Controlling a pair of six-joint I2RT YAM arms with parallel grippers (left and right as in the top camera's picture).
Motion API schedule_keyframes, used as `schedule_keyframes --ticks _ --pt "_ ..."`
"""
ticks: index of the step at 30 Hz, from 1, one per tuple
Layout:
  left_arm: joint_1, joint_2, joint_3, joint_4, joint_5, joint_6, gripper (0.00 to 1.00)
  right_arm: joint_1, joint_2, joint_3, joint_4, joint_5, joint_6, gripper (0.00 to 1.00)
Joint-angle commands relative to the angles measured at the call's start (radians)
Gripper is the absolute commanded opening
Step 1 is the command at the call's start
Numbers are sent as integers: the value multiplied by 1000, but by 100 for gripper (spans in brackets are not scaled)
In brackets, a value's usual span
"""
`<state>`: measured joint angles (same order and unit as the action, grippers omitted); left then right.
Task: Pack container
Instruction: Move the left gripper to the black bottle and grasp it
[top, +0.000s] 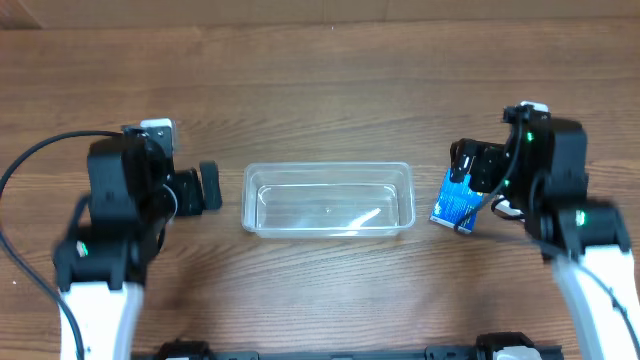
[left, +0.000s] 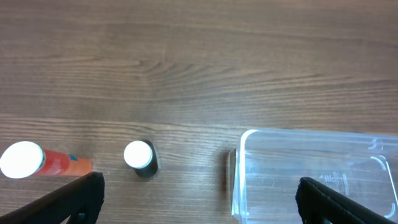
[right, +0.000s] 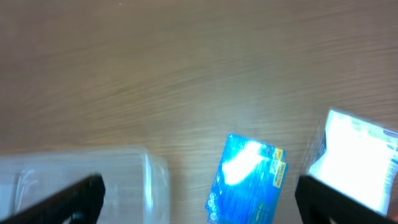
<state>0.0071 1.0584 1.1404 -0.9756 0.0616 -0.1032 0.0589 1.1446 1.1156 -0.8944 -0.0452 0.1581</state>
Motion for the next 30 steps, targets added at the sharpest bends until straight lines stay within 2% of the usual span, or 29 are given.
schedule_keyframes --ticks 1,4,8,12,29,30 --pt "6 178 239 -214 34 -10 100 -3 147 130 -51 -28 -1 100" --pt "6 209 270 -243 33 -10 100 -3 154 130 -51 -24 -1 100" --pt "34 246 269 -242 -14 -104 100 -4 154 130 -55 -24 -1 100" --pt "92 322 269 -225 -13 -138 100 -4 154 130 -55 -24 -1 100" --pt "124 711 269 -140 -19 -167 100 -4 154 129 -55 -24 -1 100" --pt "124 722 269 -136 -27 -167 97 -4 154 129 -55 -24 -1 100"
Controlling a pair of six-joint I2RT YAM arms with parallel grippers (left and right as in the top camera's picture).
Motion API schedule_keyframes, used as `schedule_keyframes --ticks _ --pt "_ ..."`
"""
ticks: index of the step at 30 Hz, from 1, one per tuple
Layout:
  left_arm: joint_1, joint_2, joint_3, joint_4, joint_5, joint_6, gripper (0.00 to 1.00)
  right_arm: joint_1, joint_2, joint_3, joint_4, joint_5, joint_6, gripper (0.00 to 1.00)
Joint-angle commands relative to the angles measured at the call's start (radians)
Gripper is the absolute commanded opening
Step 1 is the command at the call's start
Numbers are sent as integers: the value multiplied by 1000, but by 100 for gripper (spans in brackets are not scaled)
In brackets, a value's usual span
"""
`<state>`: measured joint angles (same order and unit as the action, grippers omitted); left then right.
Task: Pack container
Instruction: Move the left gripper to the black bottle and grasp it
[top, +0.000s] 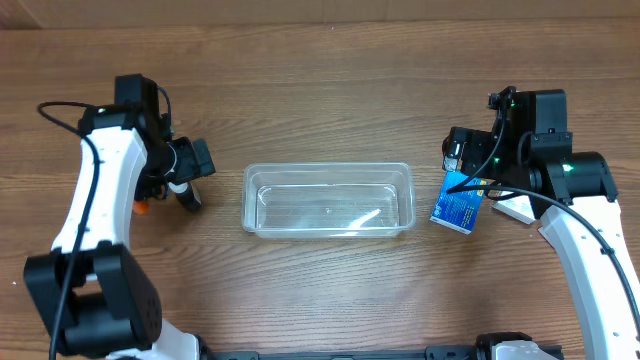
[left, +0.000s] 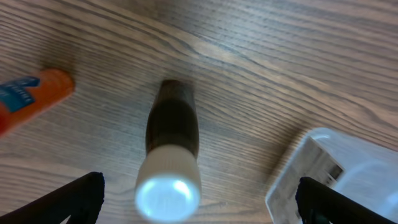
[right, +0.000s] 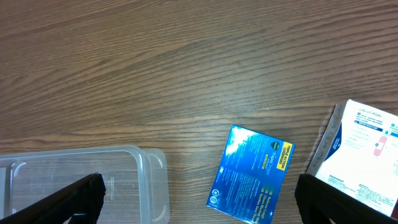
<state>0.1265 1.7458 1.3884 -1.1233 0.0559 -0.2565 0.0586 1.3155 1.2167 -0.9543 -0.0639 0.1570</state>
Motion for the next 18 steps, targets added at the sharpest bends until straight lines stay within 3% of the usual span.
schedule_keyframes --ticks 1,4,9,18 --pt "4 45 21 15 -37 -14 92 -4 -17 28 5 -5 0 100" --pt "4 53 21 10 -48 -13 73 -4 -17 28 1 -5 0 100" --pt "4 53 21 5 -49 -13 49 -4 -17 28 1 -5 0 100" --pt "4 53 22 -6 -48 -13 21 -4 -17 28 1 -5 0 100"
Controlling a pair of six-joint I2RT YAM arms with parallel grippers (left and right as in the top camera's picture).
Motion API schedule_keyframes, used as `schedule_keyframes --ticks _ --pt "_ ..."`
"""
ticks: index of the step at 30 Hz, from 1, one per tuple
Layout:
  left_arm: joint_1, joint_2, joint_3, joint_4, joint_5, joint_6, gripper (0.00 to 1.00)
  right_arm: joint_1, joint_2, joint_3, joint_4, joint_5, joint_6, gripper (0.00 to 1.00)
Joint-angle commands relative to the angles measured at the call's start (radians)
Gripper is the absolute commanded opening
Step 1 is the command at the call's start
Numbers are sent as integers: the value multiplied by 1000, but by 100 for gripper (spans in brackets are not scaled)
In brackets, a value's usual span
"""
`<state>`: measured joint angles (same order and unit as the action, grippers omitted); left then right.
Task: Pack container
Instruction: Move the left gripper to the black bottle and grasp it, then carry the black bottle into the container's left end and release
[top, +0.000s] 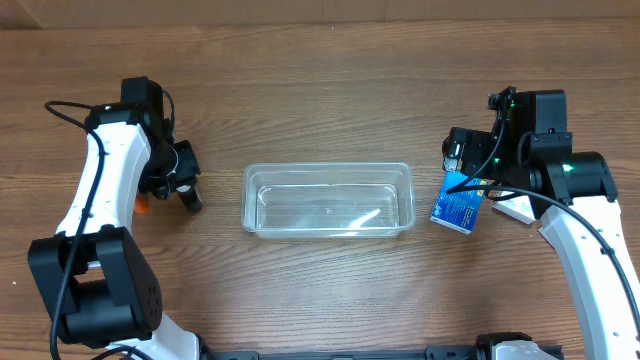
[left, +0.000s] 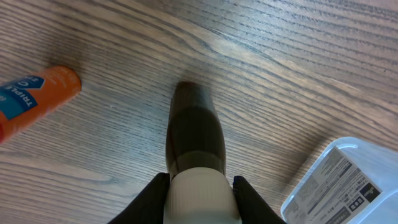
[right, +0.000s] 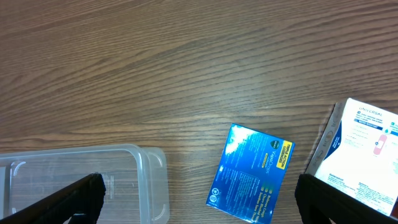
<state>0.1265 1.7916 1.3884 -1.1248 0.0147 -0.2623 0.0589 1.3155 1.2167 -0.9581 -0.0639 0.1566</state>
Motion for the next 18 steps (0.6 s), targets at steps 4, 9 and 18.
schedule_keyframes --ticks 4,9,18 --pt "3 -12 44 -22 -7 -33 4 -4 -17 28 5 -5 1 100" --pt "-48 -92 154 -96 13 -34 4 -4 -17 28 5 -5 1 100" --pt "-352 -258 294 -241 12 -66 4 -4 -17 28 6 -5 0 100"
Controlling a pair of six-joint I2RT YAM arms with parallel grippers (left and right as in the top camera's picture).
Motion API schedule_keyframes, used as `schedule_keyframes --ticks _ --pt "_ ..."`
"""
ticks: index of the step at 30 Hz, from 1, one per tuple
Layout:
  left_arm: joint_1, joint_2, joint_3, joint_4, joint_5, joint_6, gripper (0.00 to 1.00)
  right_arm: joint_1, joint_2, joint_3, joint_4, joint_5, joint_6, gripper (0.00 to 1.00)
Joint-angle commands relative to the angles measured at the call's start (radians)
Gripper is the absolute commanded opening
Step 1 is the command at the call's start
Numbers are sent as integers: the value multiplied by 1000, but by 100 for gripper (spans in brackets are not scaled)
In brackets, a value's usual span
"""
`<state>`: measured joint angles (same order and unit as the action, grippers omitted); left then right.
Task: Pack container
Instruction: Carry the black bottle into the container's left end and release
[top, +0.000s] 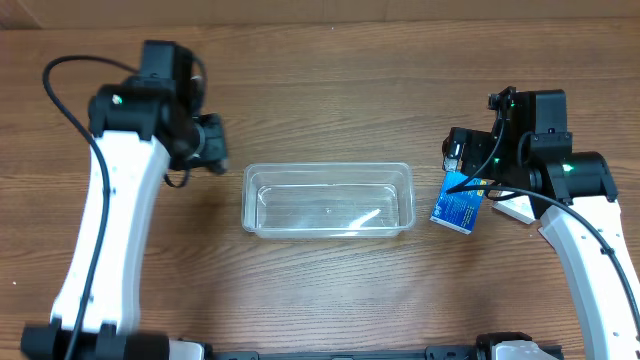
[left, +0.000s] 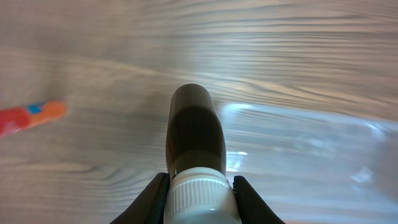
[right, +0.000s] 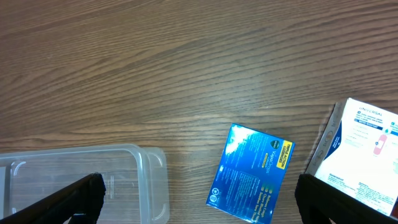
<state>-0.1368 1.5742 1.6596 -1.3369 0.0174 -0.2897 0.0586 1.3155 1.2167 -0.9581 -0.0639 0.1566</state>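
A dark bottle (left: 198, 130) with a white cap (left: 199, 194) is held off the table, my left gripper (left: 199, 186) shut on its cap. In the overhead view the left gripper (top: 207, 147) hangs just beyond the left end of the clear plastic container (top: 328, 200), which looks empty. The container (left: 298, 143) shows blurred under the bottle's right side. My right gripper (right: 205, 214) stands open above a blue box (right: 252, 174) lying on the table right of the container (right: 81, 180). The right gripper (top: 466, 165) touches nothing.
A white box (right: 367, 155) lies right of the blue box, partly under the right arm in the overhead view. An orange tube (left: 31, 116) lies on the wood far left of the container. The tabletop (top: 330, 80) is brown wood.
My left gripper was shut on the bottle down on the table left of the container. It is now higher and nearer the container's left end, the bottle lifted with it. The right arm has not moved.
Both grippers were open, the left one high above the bottle and orange tube, the right one over the blue box. Then the left gripper was low and open around the bottle, then shut on its cap. Now the bottle is in the air by the container.
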Motion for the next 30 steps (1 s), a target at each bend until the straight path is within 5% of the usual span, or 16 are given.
schedule_keyframes --ticks 1,13,26,28,30 --pt "-118 -37 20 -45 8 -51 4 -4 -16 28 6 -5 0 100" --pt "-209 55 -177 74 -3 -92 4 -4 -11 28 5 -6 1 100" --pt "-209 264 -186 183 -6 -88 6 -4 -11 28 4 -5 0 100" --pt "-209 266 -186 183 -6 -88 11 -4 -11 28 4 -5 0 100" --pt "-209 266 -185 183 -6 -88 29 -4 -11 28 4 -5 0 100"
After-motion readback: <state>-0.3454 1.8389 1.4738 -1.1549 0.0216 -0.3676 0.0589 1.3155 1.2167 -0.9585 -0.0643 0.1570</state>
